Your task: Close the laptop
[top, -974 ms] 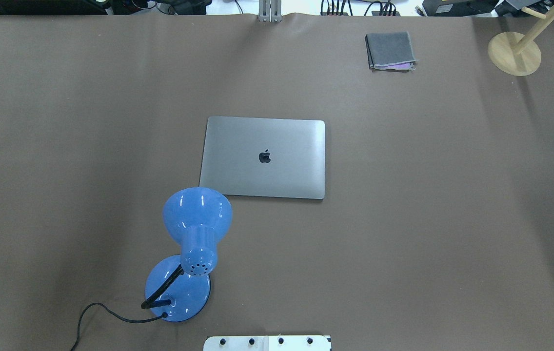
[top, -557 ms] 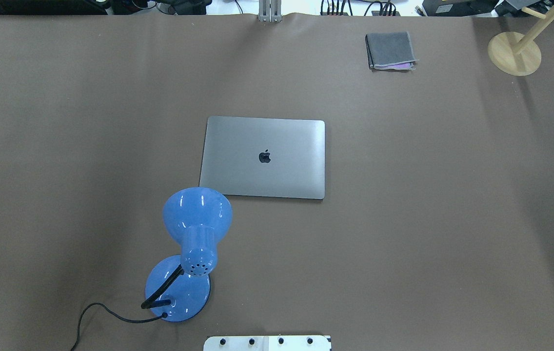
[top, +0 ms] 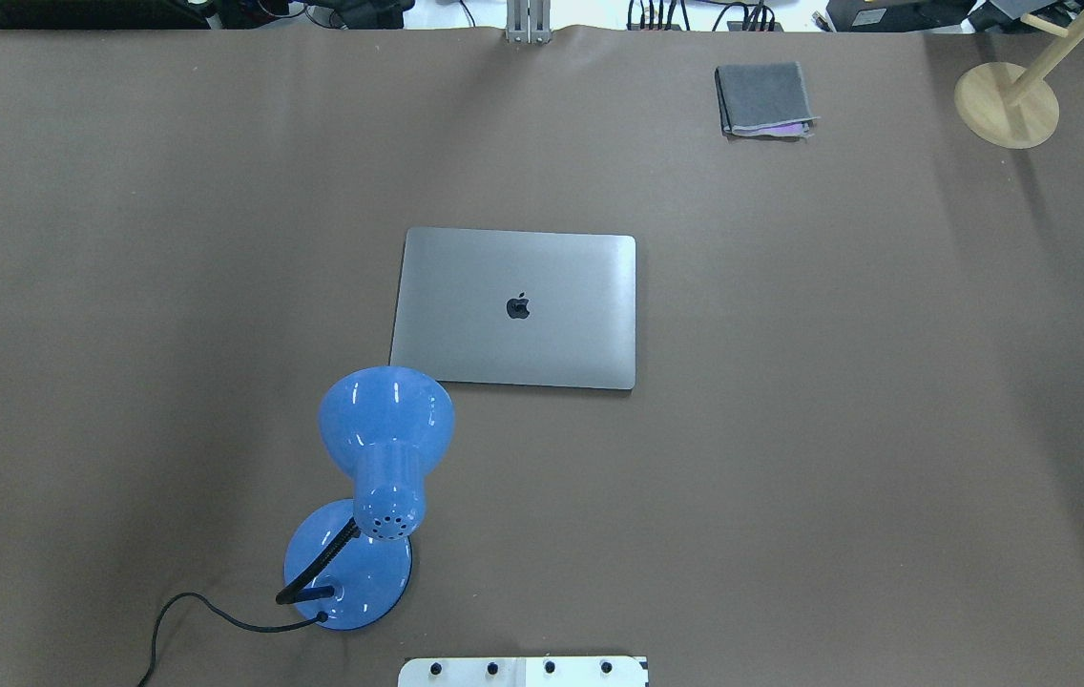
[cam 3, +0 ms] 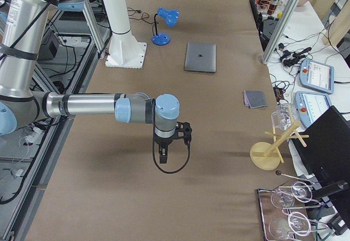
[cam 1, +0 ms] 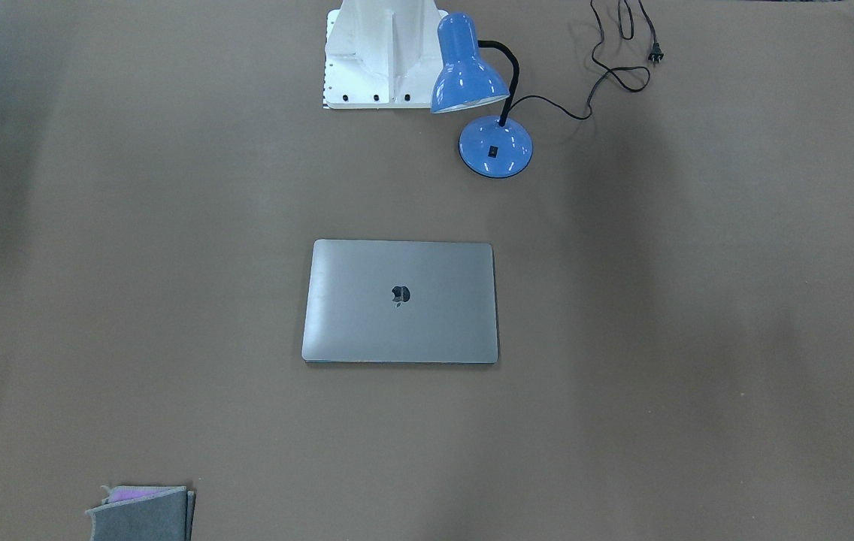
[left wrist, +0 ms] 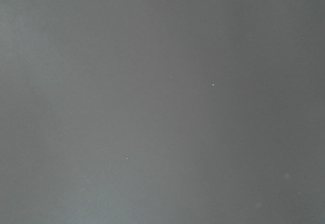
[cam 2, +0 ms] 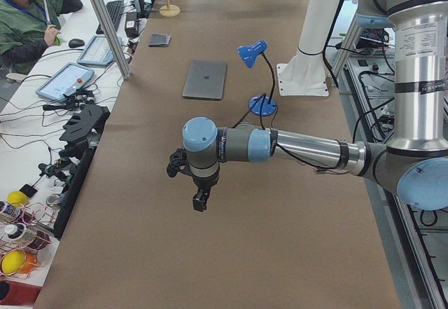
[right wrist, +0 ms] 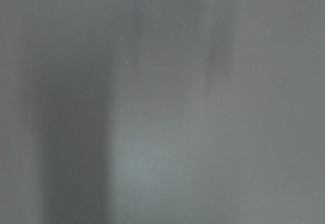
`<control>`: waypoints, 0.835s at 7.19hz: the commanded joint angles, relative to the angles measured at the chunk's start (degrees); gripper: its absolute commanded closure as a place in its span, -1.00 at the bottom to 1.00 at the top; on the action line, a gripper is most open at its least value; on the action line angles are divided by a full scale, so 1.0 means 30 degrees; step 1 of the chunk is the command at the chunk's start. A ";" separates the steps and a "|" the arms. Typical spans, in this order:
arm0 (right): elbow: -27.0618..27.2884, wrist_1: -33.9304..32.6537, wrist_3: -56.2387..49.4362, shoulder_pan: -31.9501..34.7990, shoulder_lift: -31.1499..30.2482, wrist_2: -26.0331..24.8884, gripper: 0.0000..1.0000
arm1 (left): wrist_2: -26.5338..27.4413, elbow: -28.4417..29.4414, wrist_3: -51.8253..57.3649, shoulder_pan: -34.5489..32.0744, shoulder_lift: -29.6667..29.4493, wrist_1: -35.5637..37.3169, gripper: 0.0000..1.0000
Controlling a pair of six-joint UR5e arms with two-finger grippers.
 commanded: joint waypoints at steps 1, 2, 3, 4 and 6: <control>0.0008 0.0000 0.0010 -0.0103 0.0014 0.0027 -1.00 | 0.0000 0.0051 0.0000 0.0001 0.0012 0.0000 -0.97; 0.0008 0.0000 0.0010 -0.0161 0.0043 0.0056 -1.00 | 0.0000 0.0022 0.0000 0.0030 0.0012 0.0000 -0.97; 0.0008 0.0000 0.0010 -0.0191 0.0014 0.0143 -1.00 | 0.0000 0.0022 0.0000 0.0031 0.0012 0.0000 -0.97; 0.0008 0.0029 0.0010 -0.0191 0.0014 0.0347 -1.00 | 0.0000 -0.0007 0.0000 0.0031 -0.0017 0.0029 -0.97; 0.0038 0.0029 -0.0019 -0.0220 0.0014 0.0466 -1.00 | 0.0000 -0.0008 0.0030 0.0030 -0.0017 0.0029 -0.97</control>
